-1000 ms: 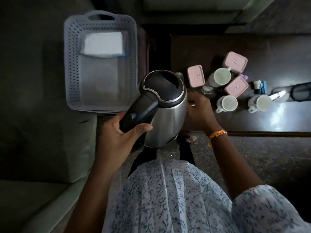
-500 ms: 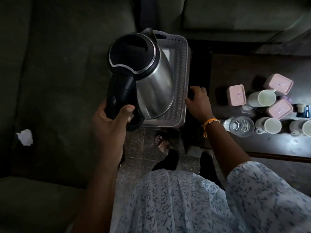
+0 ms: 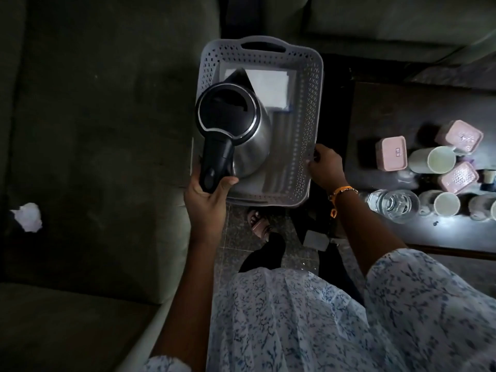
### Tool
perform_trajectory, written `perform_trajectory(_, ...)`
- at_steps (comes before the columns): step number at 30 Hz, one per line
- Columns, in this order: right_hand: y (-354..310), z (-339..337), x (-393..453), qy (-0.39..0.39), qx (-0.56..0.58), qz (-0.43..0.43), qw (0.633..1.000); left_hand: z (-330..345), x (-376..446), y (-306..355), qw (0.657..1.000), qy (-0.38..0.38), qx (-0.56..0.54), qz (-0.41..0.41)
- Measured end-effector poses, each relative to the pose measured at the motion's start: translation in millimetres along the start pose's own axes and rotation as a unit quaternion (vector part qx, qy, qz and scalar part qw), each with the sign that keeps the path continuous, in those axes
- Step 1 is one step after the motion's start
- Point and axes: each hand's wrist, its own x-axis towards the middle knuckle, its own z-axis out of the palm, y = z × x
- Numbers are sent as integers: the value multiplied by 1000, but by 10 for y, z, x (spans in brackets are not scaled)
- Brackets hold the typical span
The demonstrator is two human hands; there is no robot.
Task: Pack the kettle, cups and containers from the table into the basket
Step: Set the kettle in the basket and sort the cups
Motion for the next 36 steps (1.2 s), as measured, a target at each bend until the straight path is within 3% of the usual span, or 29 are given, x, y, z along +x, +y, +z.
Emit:
perform_trajectory(5, 5, -13, 10, 4, 5, -6, 1000, 9, -99, -71, 999, -42, 15, -24)
perform_trajectory(12, -6, -16, -10, 1, 30, 10, 1000, 32, -113, -102, 998, -39, 21, -39)
perform_trajectory(17, -1, -33, 7, -7, 39, 19, 999, 109, -204, 66, 996, 25, 64, -54)
perform_trajectory(19, 2, -35, 9, -10, 32, 13, 999, 152, -304, 216, 995, 67, 73, -19)
perform_trajectory(22, 44, -30, -33, -14, 32, 0, 999, 211, -447, 426, 979, 74, 118, 152)
perform_trajectory(25, 155, -56, -163, -2, 53, -18, 998, 386, -570, 523, 959, -14, 136, 247)
perform_trajectory(30, 708, -285, -423, 66, 42, -2, 997, 976, -824, 399, 947, -233, 116, 187)
perform_trajectory(36, 1735, -672, -551, 121, -146, -9, 982, 1619, -1202, 8, 894, -385, 187, 131)
